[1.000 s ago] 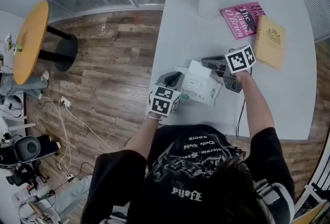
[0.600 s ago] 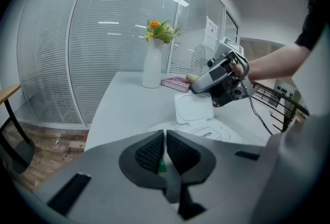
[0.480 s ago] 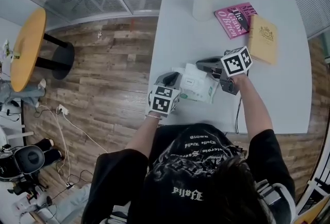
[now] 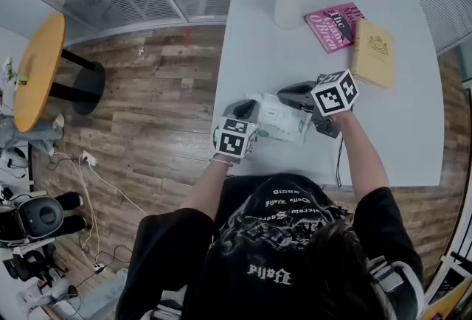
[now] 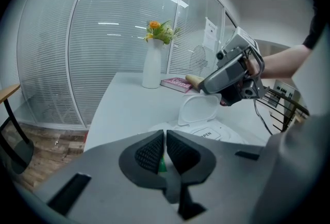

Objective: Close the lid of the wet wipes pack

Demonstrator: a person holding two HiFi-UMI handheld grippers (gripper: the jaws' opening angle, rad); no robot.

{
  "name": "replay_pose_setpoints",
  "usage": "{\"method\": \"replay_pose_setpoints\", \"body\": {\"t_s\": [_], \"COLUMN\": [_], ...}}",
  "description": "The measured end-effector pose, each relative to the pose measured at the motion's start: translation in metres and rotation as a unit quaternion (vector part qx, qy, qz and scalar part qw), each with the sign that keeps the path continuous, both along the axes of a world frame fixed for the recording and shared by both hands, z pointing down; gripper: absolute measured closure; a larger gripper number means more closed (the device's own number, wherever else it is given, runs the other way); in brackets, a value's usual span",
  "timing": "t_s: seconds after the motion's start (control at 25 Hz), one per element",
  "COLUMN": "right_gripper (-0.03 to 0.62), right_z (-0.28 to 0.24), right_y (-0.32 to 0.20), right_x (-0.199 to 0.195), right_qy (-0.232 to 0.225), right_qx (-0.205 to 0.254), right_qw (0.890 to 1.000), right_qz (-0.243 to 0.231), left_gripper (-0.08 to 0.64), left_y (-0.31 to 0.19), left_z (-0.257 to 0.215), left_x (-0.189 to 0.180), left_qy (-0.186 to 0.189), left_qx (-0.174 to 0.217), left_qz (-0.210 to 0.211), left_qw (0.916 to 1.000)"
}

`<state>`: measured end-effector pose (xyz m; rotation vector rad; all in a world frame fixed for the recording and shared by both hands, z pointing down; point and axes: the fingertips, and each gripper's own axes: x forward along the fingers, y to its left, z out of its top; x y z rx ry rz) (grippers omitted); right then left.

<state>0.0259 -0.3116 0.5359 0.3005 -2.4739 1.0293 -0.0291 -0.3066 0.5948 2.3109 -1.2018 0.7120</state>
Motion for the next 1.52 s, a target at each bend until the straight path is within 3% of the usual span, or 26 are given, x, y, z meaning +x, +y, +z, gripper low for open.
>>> {"method": "replay_pose_setpoints", "body": {"t_s": [0.4, 1.08, 1.52], "right_gripper": [0.565, 0.557, 0.589], "right_z": [0.000, 0.010, 0.026], "right_y": [0.018, 0.047, 0.055], "right_x": [-0.003, -0.014, -0.020], "right_qy": [0.009, 0.000, 0.034], "right_qx": [0.022, 0.014, 0.021], "right_qw": [1.000, 1.000, 0.999], "right_qz": [-0.008, -0.007, -0.006], "left_gripper": [0.540, 0.540, 0.540], "left_y": [0.001, 0.002, 0.002], "left_z": [0.000, -0.001, 0.000], "left_x": [-0.001, -0.001, -0.002], "left_qy": [0.011, 0.030, 0.044], "left_qx": [0.009, 0.012, 0.011], "left_qz": [-0.001, -0.005, -0.003], "left_qw": [0.9999, 0.9995, 0.9990]}}
